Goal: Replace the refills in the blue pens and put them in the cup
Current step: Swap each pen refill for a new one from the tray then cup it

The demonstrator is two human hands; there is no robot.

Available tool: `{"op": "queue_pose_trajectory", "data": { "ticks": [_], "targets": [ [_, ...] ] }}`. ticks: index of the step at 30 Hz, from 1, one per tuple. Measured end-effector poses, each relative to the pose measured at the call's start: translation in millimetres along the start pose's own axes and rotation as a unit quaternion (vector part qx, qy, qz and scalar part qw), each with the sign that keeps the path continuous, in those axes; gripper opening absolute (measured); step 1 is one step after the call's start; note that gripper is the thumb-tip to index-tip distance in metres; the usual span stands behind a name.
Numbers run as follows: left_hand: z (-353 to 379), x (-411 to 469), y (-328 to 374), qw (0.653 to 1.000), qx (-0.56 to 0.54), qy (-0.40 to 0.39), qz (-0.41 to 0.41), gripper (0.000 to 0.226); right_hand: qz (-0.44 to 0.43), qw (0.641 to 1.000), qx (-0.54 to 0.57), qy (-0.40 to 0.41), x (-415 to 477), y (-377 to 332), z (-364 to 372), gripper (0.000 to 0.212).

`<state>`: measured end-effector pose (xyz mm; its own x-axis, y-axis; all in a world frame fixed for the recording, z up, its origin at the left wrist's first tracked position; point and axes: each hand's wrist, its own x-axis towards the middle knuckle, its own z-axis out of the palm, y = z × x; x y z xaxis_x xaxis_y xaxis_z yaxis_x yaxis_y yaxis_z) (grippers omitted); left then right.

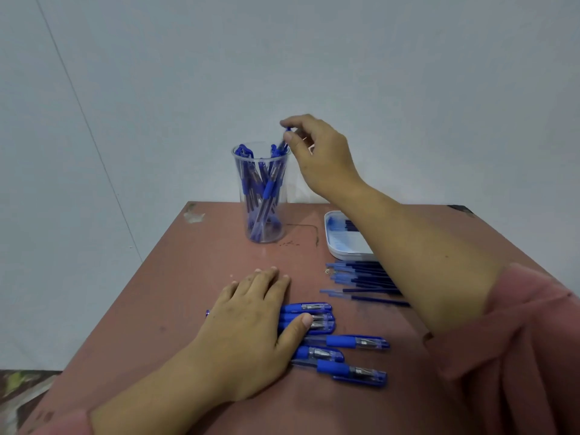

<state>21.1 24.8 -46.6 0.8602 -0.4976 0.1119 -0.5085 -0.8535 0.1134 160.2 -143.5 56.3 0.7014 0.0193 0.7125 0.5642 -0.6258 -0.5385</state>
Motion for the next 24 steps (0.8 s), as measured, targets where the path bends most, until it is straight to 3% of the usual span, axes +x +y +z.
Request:
{"op": "queue_pose_trajectory", "data": {
  "ticks": [3,8,15,24],
  "targets": [
    [0.2,0.3,0.1,1.000,-0.002,0.001,-0.001,0.094,0.003,0.996,-0.071,-0.046,-2.6,8.7,5.5,0.029],
    [2.0,1.2,-0.2,1.000,-0.002,0.006,-0.001,0.095,0.007,0.997,-0.064,-0.053,-33.0,-0.6,-19.5,0.025],
    [3.4,2.6,0.2,1.000,0.002,0.012,-0.003,0.094,0.013,0.977,-0.090,-0.195,-123.4,-6.8,-76.8,0.009],
    [3.0,3.2,0.9,1.000,-0.008,0.013,-0.007,0.095,0.012,0.944,-0.054,-0.326,-167.8,-0.9,-106.9,0.020]
  ]
}}
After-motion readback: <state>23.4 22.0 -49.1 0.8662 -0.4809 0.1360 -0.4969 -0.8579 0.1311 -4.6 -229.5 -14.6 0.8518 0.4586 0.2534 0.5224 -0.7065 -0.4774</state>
